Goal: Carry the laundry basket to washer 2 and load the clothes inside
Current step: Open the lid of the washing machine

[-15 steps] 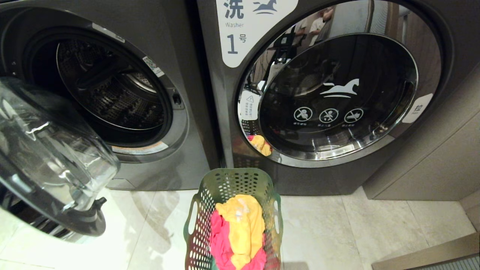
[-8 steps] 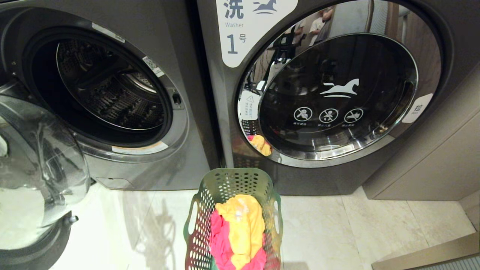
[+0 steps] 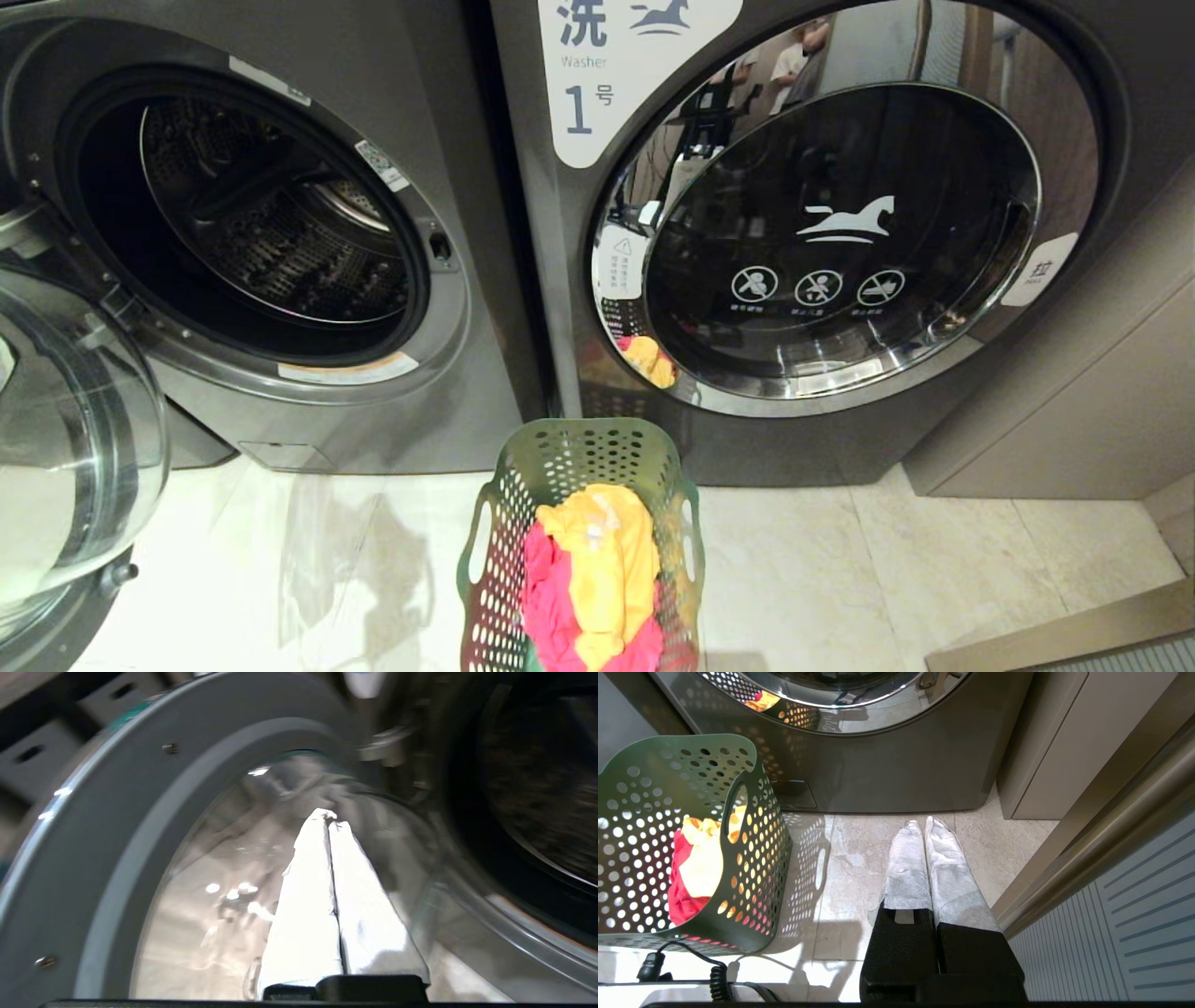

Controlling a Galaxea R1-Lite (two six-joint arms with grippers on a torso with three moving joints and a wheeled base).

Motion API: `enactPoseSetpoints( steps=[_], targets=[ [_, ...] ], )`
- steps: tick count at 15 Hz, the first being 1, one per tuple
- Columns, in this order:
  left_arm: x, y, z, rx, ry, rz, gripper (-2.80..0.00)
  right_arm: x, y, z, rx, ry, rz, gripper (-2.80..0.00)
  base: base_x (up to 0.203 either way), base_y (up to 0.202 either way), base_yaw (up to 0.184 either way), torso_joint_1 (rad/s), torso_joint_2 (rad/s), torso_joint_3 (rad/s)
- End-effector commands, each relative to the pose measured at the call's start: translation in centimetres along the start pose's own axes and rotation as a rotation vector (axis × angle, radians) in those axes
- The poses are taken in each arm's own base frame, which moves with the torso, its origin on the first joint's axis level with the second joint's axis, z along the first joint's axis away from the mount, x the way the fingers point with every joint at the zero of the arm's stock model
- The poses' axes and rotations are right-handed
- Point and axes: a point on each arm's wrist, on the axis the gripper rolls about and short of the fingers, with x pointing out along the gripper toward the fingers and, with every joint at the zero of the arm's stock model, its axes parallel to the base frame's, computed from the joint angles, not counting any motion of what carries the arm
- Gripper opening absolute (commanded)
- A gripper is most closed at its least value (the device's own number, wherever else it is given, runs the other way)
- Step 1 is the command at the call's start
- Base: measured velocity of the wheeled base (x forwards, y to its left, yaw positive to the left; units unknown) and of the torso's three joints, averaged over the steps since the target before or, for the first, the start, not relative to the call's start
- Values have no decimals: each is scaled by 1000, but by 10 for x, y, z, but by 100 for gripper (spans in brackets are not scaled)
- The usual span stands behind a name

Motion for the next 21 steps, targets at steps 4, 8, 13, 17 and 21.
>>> enactPoseSetpoints(
  steps=[4,8,13,17,21],
  targets=[
    [53,11,-13,36,98,350,-280,0,0,0,0,0,0,-280,0,0,0,0,0,0],
    [82,31,-23,49,134,488,-280,0,0,0,0,0,0,-280,0,0,0,0,0,0],
    [112,44,-27,28,135,559,-280,0,0,0,0,0,0,-280,0,0,0,0,0,0],
    [146,68,-41,40,152,621,-280,0,0,0,0,0,1,-280,0,0,0,0,0,0],
    [135,57,-39,48,163,513,-280,0,0,0,0,0,0,-280,0,0,0,0,0,0]
  ],
)
